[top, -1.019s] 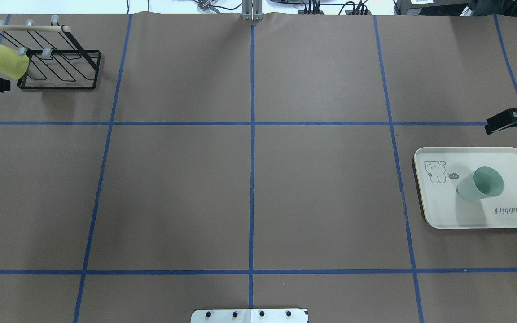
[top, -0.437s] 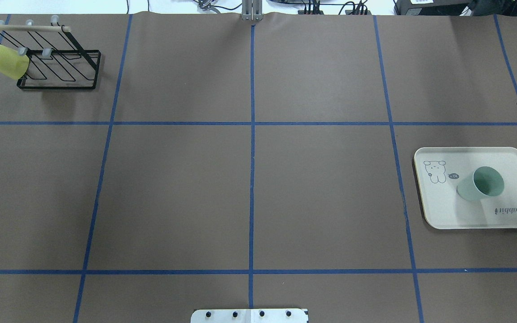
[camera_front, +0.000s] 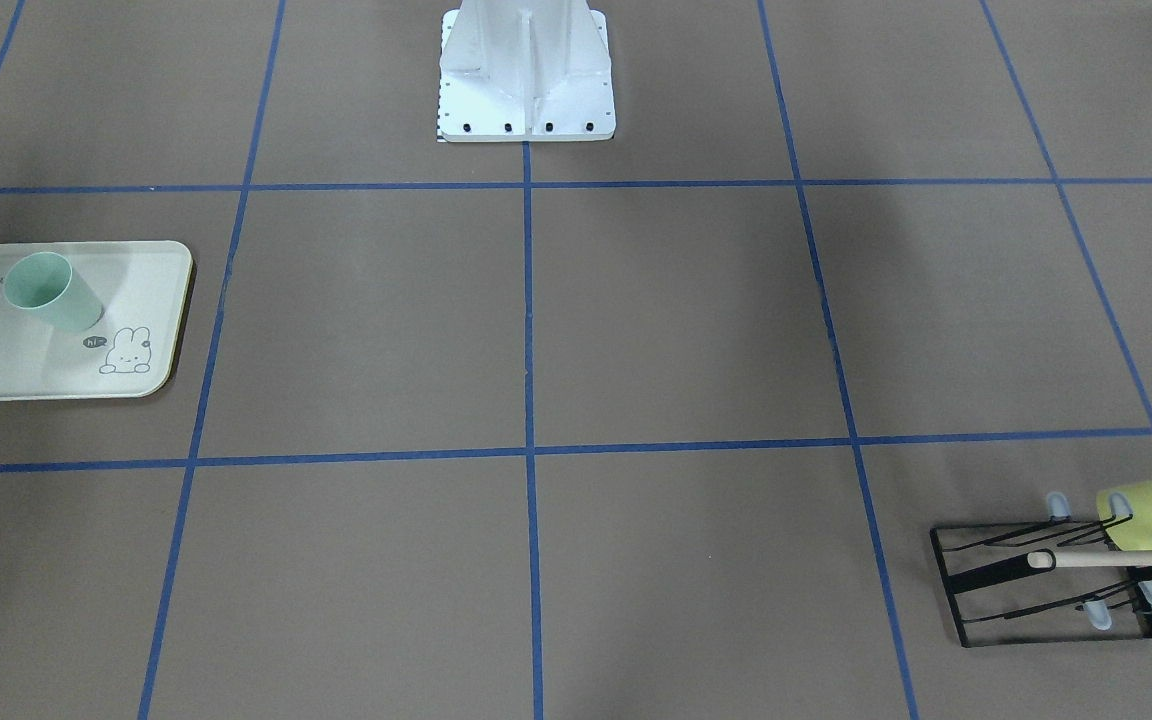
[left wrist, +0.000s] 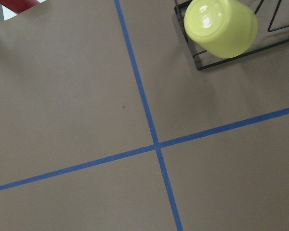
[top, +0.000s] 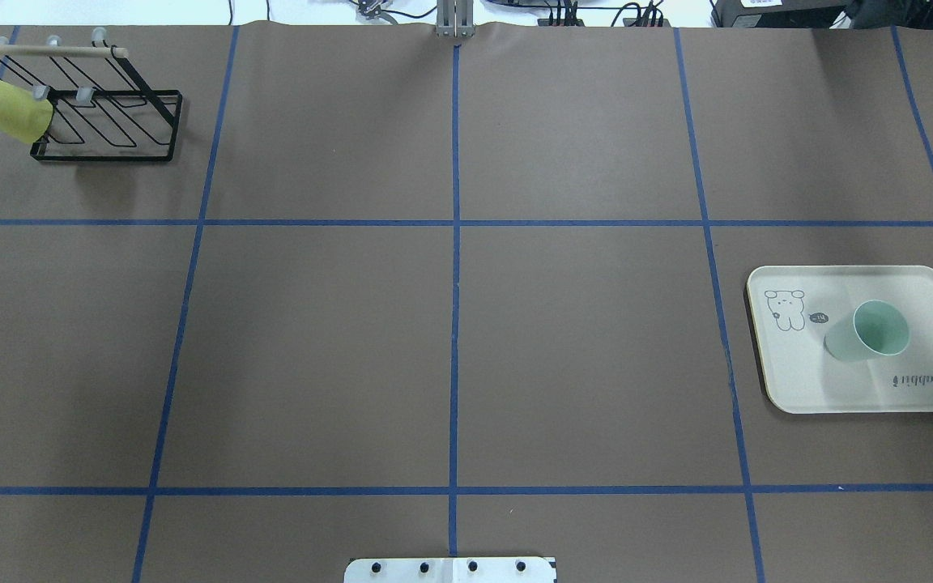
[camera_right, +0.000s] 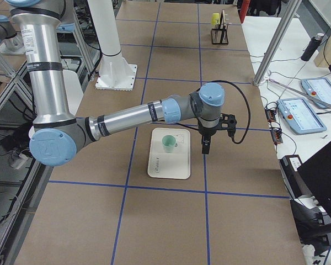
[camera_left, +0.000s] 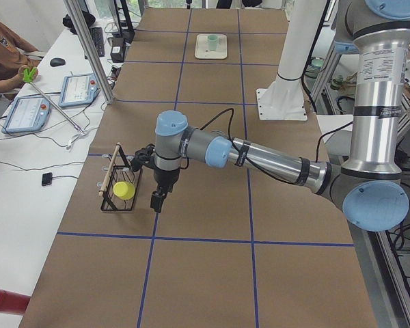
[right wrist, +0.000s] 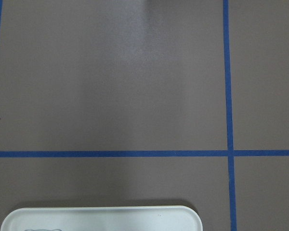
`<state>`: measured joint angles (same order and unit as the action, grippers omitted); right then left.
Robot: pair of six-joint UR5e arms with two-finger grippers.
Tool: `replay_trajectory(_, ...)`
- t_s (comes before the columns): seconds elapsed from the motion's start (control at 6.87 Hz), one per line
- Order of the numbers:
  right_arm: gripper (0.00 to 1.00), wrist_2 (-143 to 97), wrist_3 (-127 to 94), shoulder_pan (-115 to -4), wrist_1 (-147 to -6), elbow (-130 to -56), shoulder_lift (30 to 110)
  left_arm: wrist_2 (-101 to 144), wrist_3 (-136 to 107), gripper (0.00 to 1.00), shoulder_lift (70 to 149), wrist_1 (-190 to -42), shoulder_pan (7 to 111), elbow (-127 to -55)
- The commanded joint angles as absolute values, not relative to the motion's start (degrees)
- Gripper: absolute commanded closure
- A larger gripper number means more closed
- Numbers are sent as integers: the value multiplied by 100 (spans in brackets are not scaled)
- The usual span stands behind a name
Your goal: Left arm grabs green cup and hands to right arm on tray
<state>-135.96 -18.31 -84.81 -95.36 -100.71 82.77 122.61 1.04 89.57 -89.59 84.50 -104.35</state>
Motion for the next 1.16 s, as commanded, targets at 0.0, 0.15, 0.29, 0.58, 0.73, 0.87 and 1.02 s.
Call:
replay_trajectory(0.0,1,-14035,-1040,-8989,-10193,-10020,8305,12989,404,0,8851,-8780,8815,-10170)
replay_trajectory(0.15,1,-14271,-498,-9217,-10448,-10020,8436,13338,500,0,8616,-8815,8868,-10012)
replay_trajectory(0.29,1,-14326,-75,-9359,-10555,-10028,8612,13664,536,0,8570,-8781,8946,-10002)
replay_trajectory(0.58,1,-14317,26,-9431,-10538,-10063,8901,13746,580,0,8167,-8885,9079,-10011)
replay_trajectory(0.73,1,-14317,26,-9431,-10521,-10107,8929,13737,580,0,8113,-8894,9088,-10002)
replay_trajectory(0.87,1,-14291,26,-9431,-10503,-10107,9008,13711,580,0,8121,-8895,9079,-9985)
replay_trajectory(1.02,1,-14195,26,-9431,-10494,-10116,9070,13702,571,0,8138,-8895,9079,-9993)
